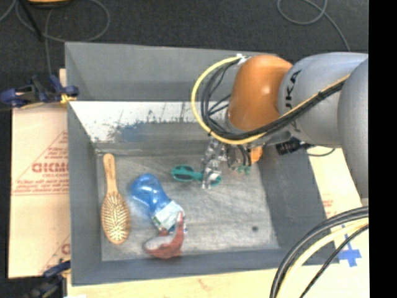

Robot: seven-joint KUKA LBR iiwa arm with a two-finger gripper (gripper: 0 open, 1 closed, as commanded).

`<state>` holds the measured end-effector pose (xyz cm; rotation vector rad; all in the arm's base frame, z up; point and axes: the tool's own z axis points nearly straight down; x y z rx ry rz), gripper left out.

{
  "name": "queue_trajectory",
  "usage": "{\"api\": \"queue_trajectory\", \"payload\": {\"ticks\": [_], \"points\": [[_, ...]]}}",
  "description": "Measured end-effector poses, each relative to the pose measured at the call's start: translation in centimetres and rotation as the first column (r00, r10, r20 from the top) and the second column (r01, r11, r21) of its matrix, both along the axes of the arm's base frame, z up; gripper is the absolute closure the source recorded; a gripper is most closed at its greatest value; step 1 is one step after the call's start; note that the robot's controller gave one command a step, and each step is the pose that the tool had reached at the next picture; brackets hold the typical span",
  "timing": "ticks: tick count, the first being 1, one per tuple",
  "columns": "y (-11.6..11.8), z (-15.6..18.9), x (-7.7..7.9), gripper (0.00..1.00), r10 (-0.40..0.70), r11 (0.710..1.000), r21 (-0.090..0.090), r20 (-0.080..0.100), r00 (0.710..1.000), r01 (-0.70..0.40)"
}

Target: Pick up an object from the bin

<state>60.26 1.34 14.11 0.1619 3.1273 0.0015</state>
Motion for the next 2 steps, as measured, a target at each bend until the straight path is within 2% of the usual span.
{"api": "queue_trajectory", "payload": {"ticks": [1, 2], "points": [[-0.4, 2.7, -0.3, 1.00, -0.005, 1.000, 0.001, -0.015, 1.000, 0.005], [0.3, 4.0, 0.0, 1.00, 0.035, 0.999, -0.003, -0.008, 0.999, -0.035]]}}
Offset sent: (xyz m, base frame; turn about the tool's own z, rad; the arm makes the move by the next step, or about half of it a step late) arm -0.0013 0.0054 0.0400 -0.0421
